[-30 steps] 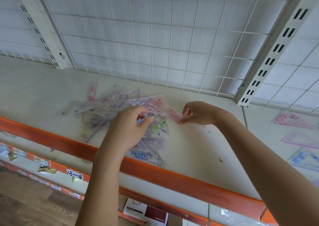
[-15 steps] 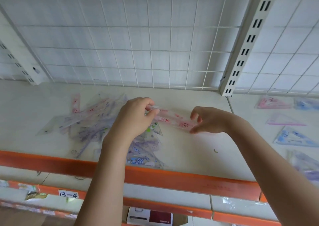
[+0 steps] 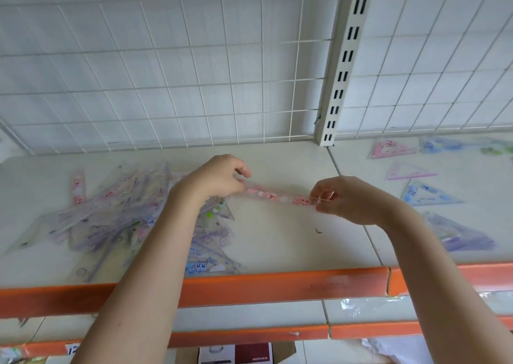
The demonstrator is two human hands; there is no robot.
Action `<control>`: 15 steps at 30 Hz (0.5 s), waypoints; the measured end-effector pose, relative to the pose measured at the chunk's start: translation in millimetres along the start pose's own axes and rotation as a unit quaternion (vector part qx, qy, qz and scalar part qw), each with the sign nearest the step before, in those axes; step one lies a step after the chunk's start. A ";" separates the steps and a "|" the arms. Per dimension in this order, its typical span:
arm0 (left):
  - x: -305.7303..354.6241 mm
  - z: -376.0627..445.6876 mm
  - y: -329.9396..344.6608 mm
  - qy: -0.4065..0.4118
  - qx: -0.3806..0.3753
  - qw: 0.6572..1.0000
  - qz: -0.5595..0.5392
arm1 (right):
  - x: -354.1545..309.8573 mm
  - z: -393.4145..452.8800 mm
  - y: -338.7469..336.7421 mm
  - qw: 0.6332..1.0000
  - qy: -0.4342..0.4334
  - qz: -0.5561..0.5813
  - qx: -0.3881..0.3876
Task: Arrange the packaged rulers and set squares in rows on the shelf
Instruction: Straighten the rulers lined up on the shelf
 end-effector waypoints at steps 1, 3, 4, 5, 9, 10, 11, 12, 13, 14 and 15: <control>0.0 1.9 0.8 -0.004 -0.011 1.000 -0.012 | 2.4 -3.0 -2.7 1.000 0.002 0.012 0.011; 0.1 4.5 3.2 -0.011 -0.033 0.999 -0.025 | 5.7 -7.6 -9.9 0.998 0.007 0.041 0.039; 0.6 5.6 4.5 -0.014 -0.048 0.998 -0.029 | 6.2 -9.7 -13.8 0.997 0.008 0.055 0.057; 1.3 7.2 5.5 -0.013 -0.062 0.997 -0.033 | 6.0 -11.8 -17.6 0.995 0.008 0.068 0.078; 4.2 14.8 6.6 0.012 -0.105 0.994 0.001 | 7.2 -18.0 -27.5 0.982 0.013 0.106 0.155; 4.6 16.2 6.2 0.017 -0.109 0.994 0.013 | 7.6 -19.3 -28.9 0.980 0.014 0.111 0.165; 3.9 17.5 6.1 0.019 -0.112 0.993 0.025 | 7.8 -20.7 -30.1 0.978 0.014 0.115 0.173; 3.7 18.3 5.7 0.022 -0.113 0.993 0.039 | 7.9 -21.9 -31.4 0.976 0.012 0.119 0.181; 3.4 18.9 4.6 0.023 -0.112 0.992 0.054 | 7.5 -23.1 -32.7 0.974 0.012 0.125 0.189; 2.9 19.4 3.4 0.024 -0.109 0.992 0.067 | 7.0 -24.2 -33.2 0.971 0.013 0.134 0.196; 3.4 18.8 1.7 0.028 -0.104 0.991 0.075 | 6.3 -25.2 -33.2 0.969 0.013 0.146 0.201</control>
Point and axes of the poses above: each hand's wrist, its own z-axis towards the middle knuckle, its own y-axis out of the palm, x = y × z, the point moved 4 cm from there along z, towards the middle knuckle, and after that the axes turned 14 degrees about x, right-handed, at the moved point
